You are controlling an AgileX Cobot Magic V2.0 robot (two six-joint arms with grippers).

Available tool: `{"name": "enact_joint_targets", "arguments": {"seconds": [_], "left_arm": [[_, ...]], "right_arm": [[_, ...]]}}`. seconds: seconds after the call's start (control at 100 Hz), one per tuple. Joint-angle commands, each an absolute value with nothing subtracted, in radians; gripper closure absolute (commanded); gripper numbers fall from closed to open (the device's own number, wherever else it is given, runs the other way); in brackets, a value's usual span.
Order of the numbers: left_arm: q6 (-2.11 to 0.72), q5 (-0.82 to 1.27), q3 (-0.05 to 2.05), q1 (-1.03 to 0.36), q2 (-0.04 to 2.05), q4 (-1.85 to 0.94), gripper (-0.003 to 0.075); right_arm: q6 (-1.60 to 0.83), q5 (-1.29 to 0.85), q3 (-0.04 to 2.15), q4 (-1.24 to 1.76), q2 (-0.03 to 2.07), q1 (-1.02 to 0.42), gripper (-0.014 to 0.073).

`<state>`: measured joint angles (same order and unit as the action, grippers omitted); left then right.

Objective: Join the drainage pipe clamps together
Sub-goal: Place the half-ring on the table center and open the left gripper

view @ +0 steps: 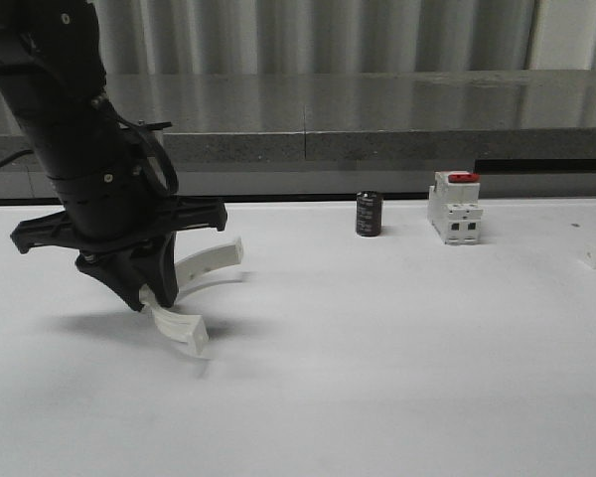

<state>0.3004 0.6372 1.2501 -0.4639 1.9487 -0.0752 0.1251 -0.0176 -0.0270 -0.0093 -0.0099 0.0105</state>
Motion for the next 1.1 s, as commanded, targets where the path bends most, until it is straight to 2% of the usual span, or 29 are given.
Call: {"name": "enact_joint_targets", "arguments": {"seconds": [0.0,0.4,0.47,0.6,0.67,0.85,1.09], "left_arm": [[0.311,0.607,1.274,-0.473,1.905,-0.079,0.0702],[0.311,0.611,1.274,-0.473,1.919,-0.081,0.0498],[0.311,0.611,1.274,-0.473,1.919,-0.085,0.0416],[0.311,0.617,1.274,-0.473,1.919,-0.087,0.0206],[0.311,0.622,1.274,-0.473,1.919,-0.087,0.0139],[0.256,0.603,1.274,-0.473,1.855,-0.078,0.0135],[0.117,0.603,1.274,-0.428,1.614,-0.078,0.0136]], "right_arm": [[0.127,0.067,-0.011,-0.012,-0.029,0.010,0.0662],[0.127,0.067,-0.011,-0.012,-0.029,0.010,0.0662],[0.127,0.067,-0.011,-0.012,-0.029,0.010,0.0662],[0.127,0.067,-0.011,-0.012,-0.029,0.010,0.0662],[0.127,0.067,-0.011,-0.012,-0.029,0.010,0.0662],[0.127,0.067,-0.011,-0.012,-0.029,0.010,0.0662],[0.127,0.067,-0.011,-0.012,-0.029,0.010,0.0662]]}}
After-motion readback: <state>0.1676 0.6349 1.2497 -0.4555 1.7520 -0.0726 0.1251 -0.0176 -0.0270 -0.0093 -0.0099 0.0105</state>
